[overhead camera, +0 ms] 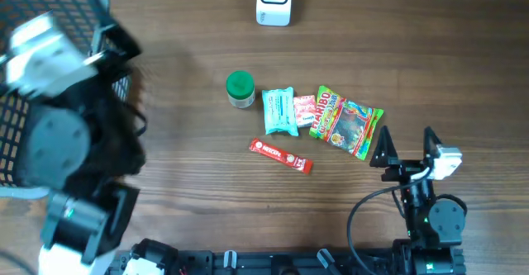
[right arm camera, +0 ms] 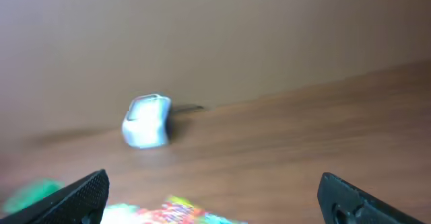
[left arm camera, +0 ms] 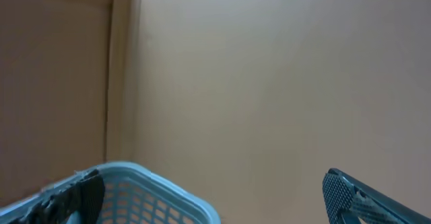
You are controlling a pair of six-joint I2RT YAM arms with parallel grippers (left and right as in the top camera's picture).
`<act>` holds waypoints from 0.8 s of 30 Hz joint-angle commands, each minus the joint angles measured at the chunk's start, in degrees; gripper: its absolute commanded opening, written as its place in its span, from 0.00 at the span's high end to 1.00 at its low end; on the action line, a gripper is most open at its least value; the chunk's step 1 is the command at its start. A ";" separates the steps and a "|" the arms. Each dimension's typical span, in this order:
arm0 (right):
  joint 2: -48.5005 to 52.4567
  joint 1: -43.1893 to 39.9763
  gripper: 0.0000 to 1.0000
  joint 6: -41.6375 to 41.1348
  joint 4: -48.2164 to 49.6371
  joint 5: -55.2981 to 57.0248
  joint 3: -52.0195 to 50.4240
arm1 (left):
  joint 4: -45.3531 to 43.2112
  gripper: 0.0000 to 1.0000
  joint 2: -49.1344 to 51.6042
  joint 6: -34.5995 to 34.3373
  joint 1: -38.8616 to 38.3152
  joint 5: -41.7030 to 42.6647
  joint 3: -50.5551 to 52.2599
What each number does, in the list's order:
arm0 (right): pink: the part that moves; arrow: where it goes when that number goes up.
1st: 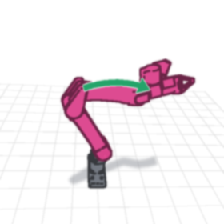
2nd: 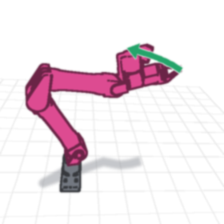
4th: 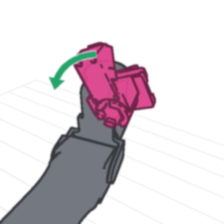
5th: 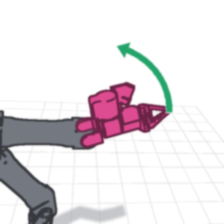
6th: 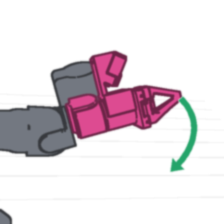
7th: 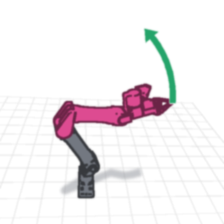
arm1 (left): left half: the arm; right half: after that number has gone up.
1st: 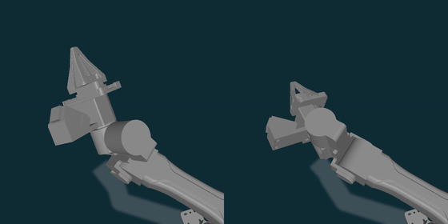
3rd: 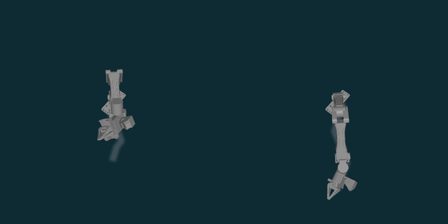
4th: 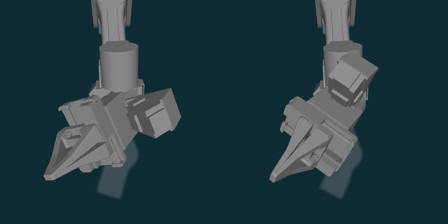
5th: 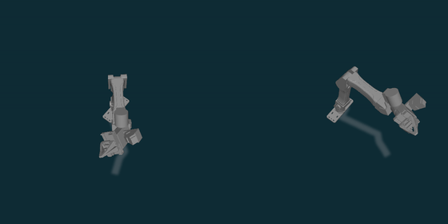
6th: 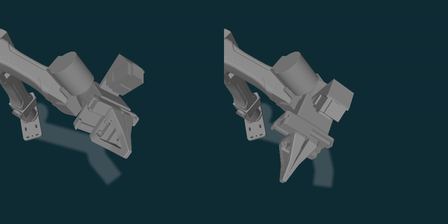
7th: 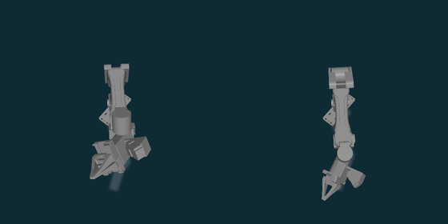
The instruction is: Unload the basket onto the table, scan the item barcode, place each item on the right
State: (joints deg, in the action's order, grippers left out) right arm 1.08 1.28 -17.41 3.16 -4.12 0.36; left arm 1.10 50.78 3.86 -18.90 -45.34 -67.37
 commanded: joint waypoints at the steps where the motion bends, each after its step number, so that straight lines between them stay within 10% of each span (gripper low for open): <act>1: -0.28 -0.15 0.00 -14.47 8.44 -27.47 1.07 | 4.72 0.00 -5.79 -10.69 4.81 9.11 -0.50; 10: 7.91 -0.15 0.00 -15.45 -4.09 -41.29 14.84 | 8.81 0.00 -12.76 -19.21 9.07 15.76 -0.46; 24: 58.73 16.20 0.00 6.49 -50.34 -28.06 67.95 | 8.37 0.00 -13.70 -19.32 9.07 15.74 -0.46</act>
State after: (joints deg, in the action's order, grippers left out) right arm 52.80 12.95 -13.85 -46.13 -36.53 62.61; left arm 9.61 38.13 -14.76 -10.31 -30.09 -67.46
